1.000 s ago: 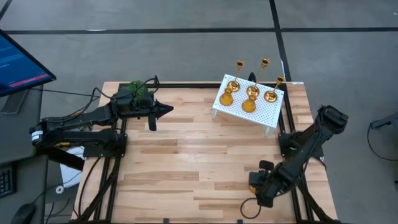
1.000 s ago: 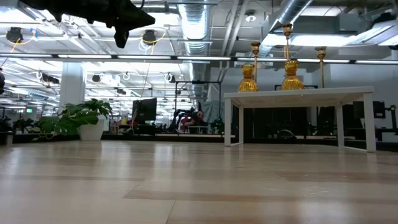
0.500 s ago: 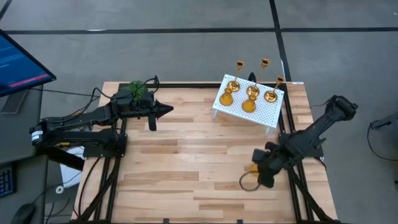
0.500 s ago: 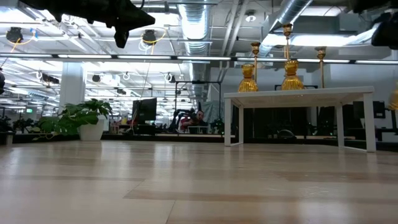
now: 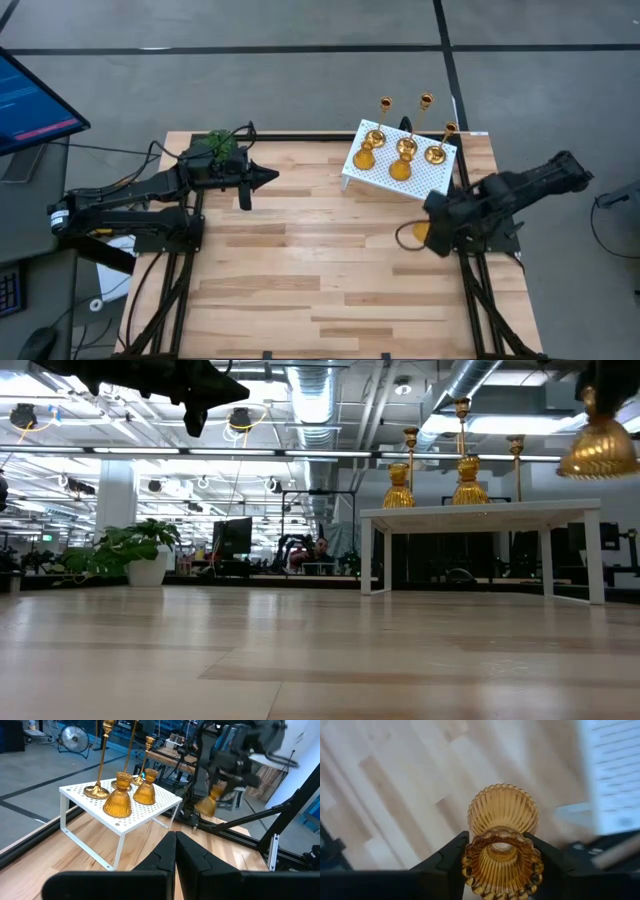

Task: Pick & Place candle stick holders
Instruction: Put the yellow candle holder on the shelf aligned with the other yellow candle holders

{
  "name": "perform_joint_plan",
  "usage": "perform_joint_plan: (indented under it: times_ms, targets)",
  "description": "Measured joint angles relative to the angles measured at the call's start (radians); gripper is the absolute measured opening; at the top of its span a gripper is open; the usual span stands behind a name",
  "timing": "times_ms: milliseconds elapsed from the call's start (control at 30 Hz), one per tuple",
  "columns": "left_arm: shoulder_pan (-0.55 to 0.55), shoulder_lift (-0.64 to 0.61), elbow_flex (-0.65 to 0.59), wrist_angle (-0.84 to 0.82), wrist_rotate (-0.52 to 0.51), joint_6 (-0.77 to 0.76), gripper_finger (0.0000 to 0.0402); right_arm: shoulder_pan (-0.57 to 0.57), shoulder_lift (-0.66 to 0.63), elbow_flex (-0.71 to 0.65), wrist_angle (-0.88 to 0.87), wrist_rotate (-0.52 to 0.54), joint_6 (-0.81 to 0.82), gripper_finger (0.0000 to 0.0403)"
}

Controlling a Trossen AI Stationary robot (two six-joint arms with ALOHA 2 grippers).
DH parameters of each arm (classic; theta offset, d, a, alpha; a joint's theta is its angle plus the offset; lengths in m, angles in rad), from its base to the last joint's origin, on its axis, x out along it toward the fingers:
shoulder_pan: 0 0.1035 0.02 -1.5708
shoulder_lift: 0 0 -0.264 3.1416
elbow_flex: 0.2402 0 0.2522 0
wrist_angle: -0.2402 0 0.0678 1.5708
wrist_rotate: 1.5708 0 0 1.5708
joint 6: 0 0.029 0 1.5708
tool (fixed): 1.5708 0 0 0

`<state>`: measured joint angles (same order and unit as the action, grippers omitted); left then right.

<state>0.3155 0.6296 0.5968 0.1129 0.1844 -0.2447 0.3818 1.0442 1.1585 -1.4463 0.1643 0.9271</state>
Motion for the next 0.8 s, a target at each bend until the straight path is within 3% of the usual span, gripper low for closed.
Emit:
perform_joint_plan:
  times_ms: [267, 400, 667, 800]
  targets:
    - [0.0, 0.0, 0.0, 0.0, 0.0, 0.0, 0.0008, -0.231, 0.002, 0.142, -0.123, 0.049, -0.187, 0.0157]
    - [0.0, 0.0, 0.0, 0.0, 0.0, 0.0, 0.0008, -0.377, 0.002, 0.151, -0.125, 0.05, -0.299, 0.0169]
    - [0.0, 0.0, 0.0, 0.0, 0.0, 0.0, 0.0008, -0.629, 0.002, 0.151, -0.125, 0.047, -0.519, 0.0152]
    - [0.0, 0.0, 0.0, 0.0, 0.0, 0.0, 0.0008, -0.709, 0.002, 0.151, -0.112, 0.044, -0.586, 0.0174]
